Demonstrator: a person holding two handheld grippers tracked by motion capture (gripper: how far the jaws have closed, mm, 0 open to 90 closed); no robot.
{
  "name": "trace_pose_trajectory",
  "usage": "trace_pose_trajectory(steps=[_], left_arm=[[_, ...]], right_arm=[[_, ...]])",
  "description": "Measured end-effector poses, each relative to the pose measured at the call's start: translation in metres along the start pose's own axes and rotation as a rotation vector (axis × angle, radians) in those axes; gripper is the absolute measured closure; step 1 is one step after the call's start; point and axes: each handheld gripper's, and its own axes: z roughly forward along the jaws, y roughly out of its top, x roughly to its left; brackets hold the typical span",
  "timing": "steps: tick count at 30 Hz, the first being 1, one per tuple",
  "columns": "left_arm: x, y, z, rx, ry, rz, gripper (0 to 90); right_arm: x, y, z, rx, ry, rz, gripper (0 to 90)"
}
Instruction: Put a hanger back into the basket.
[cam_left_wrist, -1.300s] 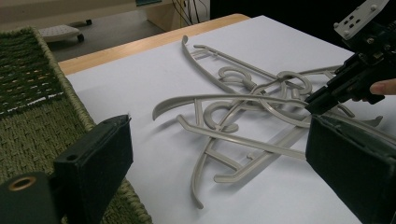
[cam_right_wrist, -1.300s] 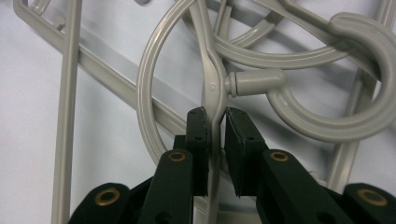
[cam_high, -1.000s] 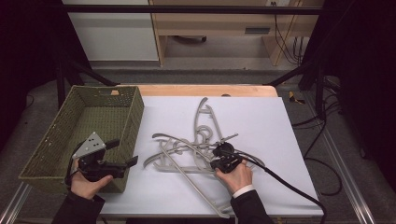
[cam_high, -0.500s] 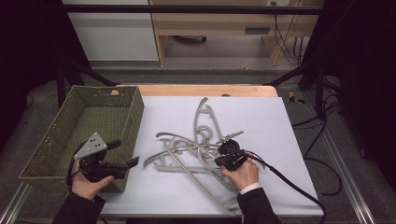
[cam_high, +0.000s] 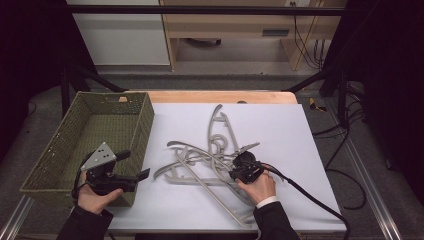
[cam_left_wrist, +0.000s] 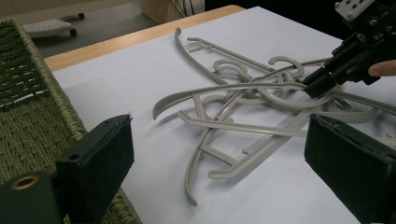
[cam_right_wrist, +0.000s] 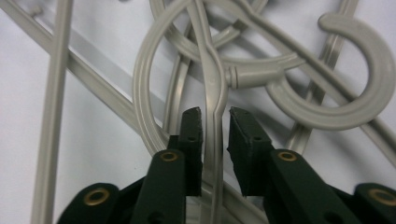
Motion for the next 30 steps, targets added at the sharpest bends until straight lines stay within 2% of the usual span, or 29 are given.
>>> trace_pose_trajectory(steps=[2,3,8,11,12,16,25,27,29,30], left_arm=[[0.000,0.000,0.000,0.002,-0.001,0.002,7.8],[0.000,0.000,0.000,0.003,-0.001,0.002,7.8],[0.000,0.000,0.000,0.004,0.000,0.003,7.9],[-0.001,0.000,0.000,0.003,0.000,0.005,8.1],[-0.001,0.000,0.000,0.003,0.000,0.007,8.2],[-0.002,0.001,-0.001,0.002,-0.006,0.012,8.7],[-0.013,0.009,-0.003,0.009,-0.046,0.043,8.9],[-0.017,0.012,-0.004,0.007,-0.062,0.053,9.0],[-0.021,0.016,-0.004,0.014,-0.079,0.066,9.0],[-0.024,0.017,-0.003,0.019,-0.085,0.076,8.9]], right_arm=[[0.000,-0.001,0.003,0.015,-0.016,-0.012,76.5],[0.000,-0.001,0.004,0.011,-0.006,-0.006,80.6],[0.000,-0.001,0.002,0.022,-0.005,0.011,82.6],[0.001,-0.001,0.000,0.008,-0.015,0.005,82.9],[0.002,-0.001,-0.002,0.004,-0.008,0.018,83.0],[0.001,0.000,-0.010,-0.022,0.008,0.014,83.2],[0.000,0.001,-0.038,-0.079,0.049,-0.070,83.3],[-0.001,0.000,-0.049,-0.097,0.060,-0.135,83.3],[0.000,0.000,-0.051,-0.099,0.067,-0.136,83.3],[0.000,0.000,-0.055,-0.103,0.077,-0.156,83.3]])
